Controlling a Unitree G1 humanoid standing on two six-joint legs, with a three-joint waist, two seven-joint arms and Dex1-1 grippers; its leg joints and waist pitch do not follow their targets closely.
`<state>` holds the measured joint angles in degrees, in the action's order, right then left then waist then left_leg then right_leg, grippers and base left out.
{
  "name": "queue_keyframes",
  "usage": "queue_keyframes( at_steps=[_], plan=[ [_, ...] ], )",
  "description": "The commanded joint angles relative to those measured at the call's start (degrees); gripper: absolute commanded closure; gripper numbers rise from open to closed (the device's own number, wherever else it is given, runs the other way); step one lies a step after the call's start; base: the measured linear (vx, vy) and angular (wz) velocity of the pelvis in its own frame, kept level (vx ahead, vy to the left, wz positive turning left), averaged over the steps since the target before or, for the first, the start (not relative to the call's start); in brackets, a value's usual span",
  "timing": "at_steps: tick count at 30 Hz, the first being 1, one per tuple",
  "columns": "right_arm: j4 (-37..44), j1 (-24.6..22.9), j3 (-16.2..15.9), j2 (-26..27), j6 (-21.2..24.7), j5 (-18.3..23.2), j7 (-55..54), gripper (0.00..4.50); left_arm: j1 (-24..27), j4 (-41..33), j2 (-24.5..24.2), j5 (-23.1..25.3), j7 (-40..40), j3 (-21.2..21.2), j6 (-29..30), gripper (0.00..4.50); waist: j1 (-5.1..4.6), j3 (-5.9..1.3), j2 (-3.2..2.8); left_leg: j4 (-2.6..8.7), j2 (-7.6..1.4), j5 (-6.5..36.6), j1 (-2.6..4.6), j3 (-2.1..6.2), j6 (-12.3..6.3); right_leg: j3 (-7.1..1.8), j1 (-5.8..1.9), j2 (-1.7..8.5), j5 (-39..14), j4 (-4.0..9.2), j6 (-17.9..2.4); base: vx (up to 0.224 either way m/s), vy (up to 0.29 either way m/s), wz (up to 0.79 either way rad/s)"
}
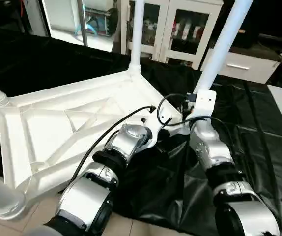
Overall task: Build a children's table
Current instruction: Insert table leg to table base
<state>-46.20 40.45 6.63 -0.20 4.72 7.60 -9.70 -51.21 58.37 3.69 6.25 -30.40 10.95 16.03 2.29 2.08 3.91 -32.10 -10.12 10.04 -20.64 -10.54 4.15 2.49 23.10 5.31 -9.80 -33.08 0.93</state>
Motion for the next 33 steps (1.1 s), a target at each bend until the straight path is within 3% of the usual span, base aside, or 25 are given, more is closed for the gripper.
queue_keyframes(
  at_steps=[1,4,8,9,11,12,13,15,17,19,21,22,24,25,28,31,33],
  plan=[
    [-6.0,-3.6,-0.7,3.0,3.1,0.6,0.5,2.64,-1.7,0.4,-2.4,-2.6,11.9,-6.4,-4.7,4.50,0.23,-3.08,0.67,3.27,-2.30,11.0,0.10,0.42,-5.15,-1.81,-2.17,2.76,-8.0,3.24,-10.9,0.000,0.000,0.00],
    [-7.9,-2.7,-0.2,3.3,1.6,0.9,1.2,2.64,-2.0,1.8,-2.4,-2.4,12.2,-6.6,-5.4,4.50,0.13,-2.88,0.62,3.32,-2.35,11.5,0.19,0.35,-5.65,-1.71,-2.14,2.72,-8.7,3.37,-11.7,0.000,0.000,0.00],
    [-8.2,-1.9,-0.5,3.4,0.2,0.9,5.3,2.64,-1.8,1.9,-2.4,-2.5,11.6,-6.8,-5.4,4.50,0.04,-2.70,0.60,3.57,-2.48,14.8,0.18,0.51,-4.63,-1.70,-2.07,2.81,-13.9,3.84,-10.7,0.000,0.000,0.00],
    [-8.2,-1.6,-0.6,3.2,0.0,0.7,6.5,2.08,-1.7,2.1,-2.5,-2.5,11.4,-6.6,-5.6,4.50,-0.01,-2.74,0.67,3.57,-2.49,14.7,0.12,0.53,-4.41,-1.73,-2.06,2.79,-13.9,3.81,-10.5,0.000,0.000,0.00],
    [-8.2,-1.4,-0.7,3.2,-0.1,0.8,7.2,2.08,-1.8,2.2,-2.6,-2.4,11.4,-6.5,-5.7,4.50,-0.05,-2.68,0.66,3.62,-2.45,14.9,0.03,0.55,-4.47,-1.70,-2.08,2.77,-14.3,3.86,-10.3,0.000,0.000,0.00],
    [-7.8,-1.1,-0.8,2.9,-0.5,0.8,8.2,1.84,-1.9,2.5,-2.8,-2.4,11.3,-6.5,-6.0,4.50,-0.58,-2.64,0.65,3.88,-2.35,15.6,-0.75,0.87,-4.53,-1.62,-2.47,2.78,-15.4,3.85,-9.6,0.000,0.000,0.00],
    [-7.7,-1.1,-0.8,2.9,-0.5,0.8,8.3,1.76,-1.9,2.6,-2.8,-2.4,11.3,-6.5,-6.1,4.50,-0.86,-2.99,0.77,3.95,-2.35,13.4,-1.39,1.26,-3.82,-1.39,-3.27,3.04,-15.4,3.65,-8.6,0.000,0.000,0.00],
    [-6.8,-0.8,-1.1,2.4,-1.4,0.6,9.2,1.57,-2.1,2.9,-3.1,-2.4,11.0,-6.4,-6.4,4.50,-1.12,-3.09,0.60,3.49,-2.45,12.1,-0.57,0.92,-4.48,-1.53,-2.41,2.75,-10.8,3.43,-10.3,0.000,0.000,0.00],
    [-4.3,-1.0,-2.0,1.4,-2.8,-0.2,11.1,1.40,-2.2,2.9,-3.6,-2.2,10.0,-6.3,-6.6,4.50,-1.03,-3.71,0.62,2.75,-2.30,7.2,-0.59,0.67,-6.22,-1.62,-2.76,2.74,-2.0,2.25,-13.1,0.000,0.000,0.00],
    [-1.2,-1.8,-2.0,0.5,-3.4,-0.2,13.6,1.32,-2.1,2.7,-4.0,-2.1,8.8,-5.9,-6.6,4.50,-0.70,-3.99,0.70,1.94,-2.16,0.0,-0.64,0.33,-10.54,-1.58,-2.81,2.57,9.9,1.02,-16.6,0.000,0.000,0.00],
    [4.5,-4.2,-1.8,-1.1,-2.3,0.4,15.6,1.08,-1.5,1.8,-4.8,-1.6,6.5,-5.0,-6.7,4.50,-0.28,-3.99,0.65,1.53,-2.20,-3.8,-0.64,0.16,-13.31,-1.54,-2.70,2.48,14.9,0.57,-18.1,0.000,0.000,0.00],
    [5.9,-4.8,-1.9,-1.5,-1.9,0.5,16.1,1.02,-1.3,1.5,-5.0,-1.5,5.9,-4.8,-6.6,4.50,0.17,-3.73,0.71,1.43,-2.40,-4.2,-0.46,0.02,-14.31,-1.51,-2.58,2.51,14.8,0.63,-18.4,0.000,0.000,0.00],
    [10.2,-7.0,-2.0,-2.8,-0.9,0.8,17.2,0.90,-0.5,0.5,-5.6,-1.2,3.5,-4.1,-6.6,4.50,0.45,-3.39,0.66,1.55,-2.60,-1.7,-0.29,-0.11,-13.99,-1.57,-2.38,2.64,10.0,0.97,-18.4,0.000,0.000,0.00],
    [12.0,-8.0,-2.4,-3.5,-0.7,0.8,18.0,0.65,-0.1,0.1,-5.8,-1.1,2.6,-4.0,-6.2,4.50,0.68,-3.26,0.63,1.69,-2.75,0.6,-0.14,-0.18,-12.92,-1.62,-2.36,2.69,6.4,1.26,-17.8,0.000,0.000,0.00],
    [17.1,-11.1,-2.9,-5.6,0.6,1.3,20.8,0.55,1.2,-1.3,-6.6,-0.6,-1.0,-2.6,-6.2,4.50,0.99,-2.81,0.42,2.23,-2.95,7.0,0.18,-0.38,-9.47,-1.69,-2.06,2.54,-2.1,2.29,-16.1,0.000,0.000,0.00],
    [22.5,-14.1,-2.8,-7.6,2.5,2.9,24.5,0.32,2.7,-2.8,-7.7,-0.5,-6.0,-0.8,-7.2,4.50,1.24,-2.66,0.50,2.45,-3.00,10.2,0.13,-0.38,-7.25,-1.88,-1.93,2.47,-5.0,2.51,-14.3,0.000,0.000,0.00],
    [27.5,-16.8,-3.8,-10.4,5.5,5.6,31.5,0.09,4.3,-4.7,-9.1,-0.5,-11.3,1.0,-8.6,4.50,1.29,-2.54,0.50,2.51,-2.90,11.6,-0.01,-0.33,-6.88,-1.87,-1.88,2.45,-6.3,2.66,-13.6,0.000,0.000,0.00]
  ],
)
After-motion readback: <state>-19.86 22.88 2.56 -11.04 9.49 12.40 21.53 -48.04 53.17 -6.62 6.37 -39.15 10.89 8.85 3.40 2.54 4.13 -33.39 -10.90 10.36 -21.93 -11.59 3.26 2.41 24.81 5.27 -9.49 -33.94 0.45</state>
